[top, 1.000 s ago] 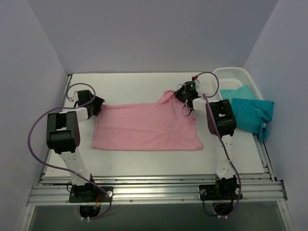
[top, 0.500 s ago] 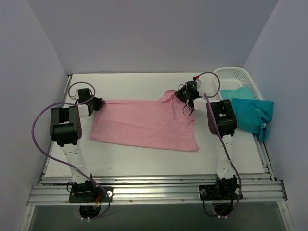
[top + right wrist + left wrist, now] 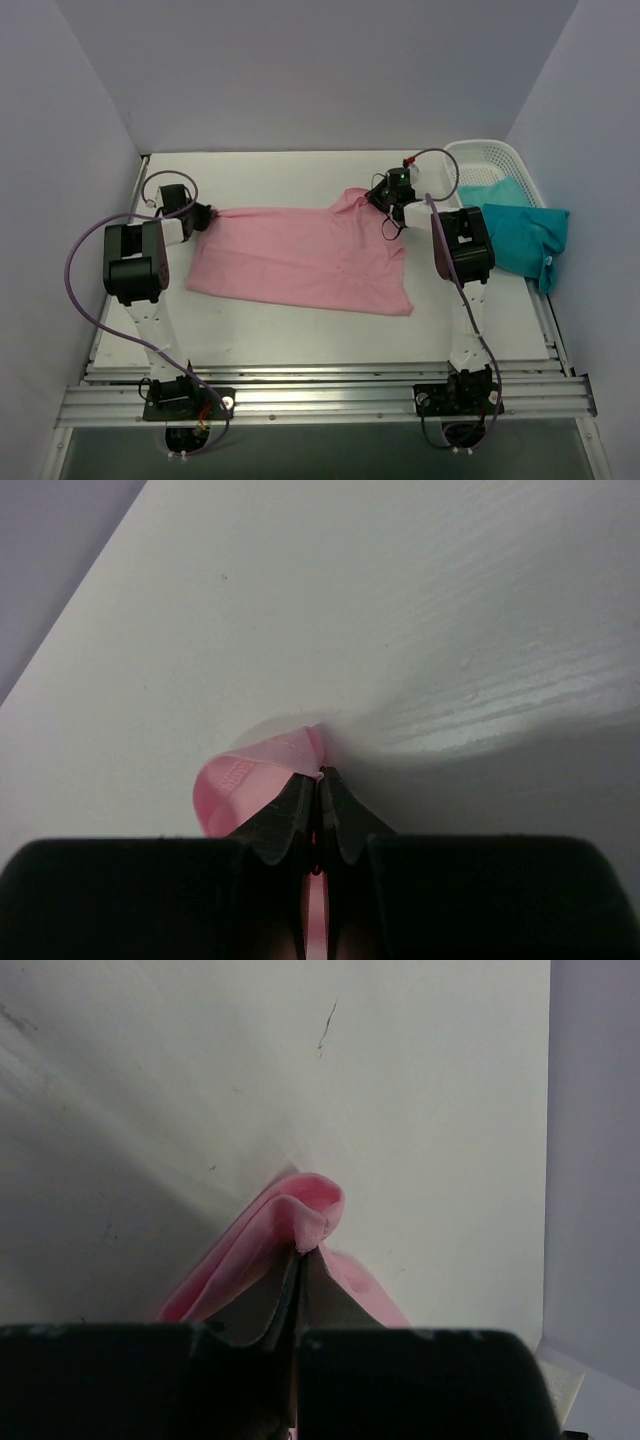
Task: Fold and stack the t-shirts
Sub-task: Grap the side of the flattened tshirt furthest away from the robot with both arms, then fold the other side of the tshirt into a rectangle
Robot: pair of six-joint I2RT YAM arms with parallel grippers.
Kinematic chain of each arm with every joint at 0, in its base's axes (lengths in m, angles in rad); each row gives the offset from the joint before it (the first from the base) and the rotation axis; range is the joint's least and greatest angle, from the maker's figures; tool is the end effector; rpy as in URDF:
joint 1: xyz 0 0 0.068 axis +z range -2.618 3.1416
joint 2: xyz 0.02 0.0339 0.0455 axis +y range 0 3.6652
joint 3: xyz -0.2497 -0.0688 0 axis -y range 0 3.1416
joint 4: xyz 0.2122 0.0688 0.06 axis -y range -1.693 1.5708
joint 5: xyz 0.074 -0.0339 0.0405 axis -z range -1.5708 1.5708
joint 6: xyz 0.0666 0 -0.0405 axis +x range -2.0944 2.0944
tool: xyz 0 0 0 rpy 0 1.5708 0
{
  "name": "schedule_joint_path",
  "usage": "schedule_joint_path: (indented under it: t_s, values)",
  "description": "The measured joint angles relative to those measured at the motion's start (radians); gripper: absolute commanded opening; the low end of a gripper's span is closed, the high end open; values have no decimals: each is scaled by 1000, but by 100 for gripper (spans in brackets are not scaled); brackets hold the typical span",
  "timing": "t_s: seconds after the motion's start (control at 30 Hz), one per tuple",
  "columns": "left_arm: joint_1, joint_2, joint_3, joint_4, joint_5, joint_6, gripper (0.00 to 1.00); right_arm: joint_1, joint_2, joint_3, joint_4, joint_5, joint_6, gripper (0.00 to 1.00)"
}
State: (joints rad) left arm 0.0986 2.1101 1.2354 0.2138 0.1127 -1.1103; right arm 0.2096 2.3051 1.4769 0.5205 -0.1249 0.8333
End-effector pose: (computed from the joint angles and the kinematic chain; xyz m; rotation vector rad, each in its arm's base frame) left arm 0.4396 0.0360 0.1174 -1.2619 1.9393 -0.6623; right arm 0.4957 0.1139 0.1407 0.5161 1.8932 0.8206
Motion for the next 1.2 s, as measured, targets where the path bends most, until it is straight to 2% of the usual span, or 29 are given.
schedule_joint_path:
  t_s: [0.3,0.7,0.93,1.2]
  values:
    - [1,-98,-56,0,4,35,2,6,-108,-34,-158,26,-37,0]
    - [0,-312,-162,5,9,83,2,90,-367,-121,-216,84,-69,0]
    - [0,-467,-277,-13,6,103,2,148,-546,-268,-249,145,-72,0]
    - [9,-718,-447,-42,0,122,2,194,-821,-485,-289,230,-64,0]
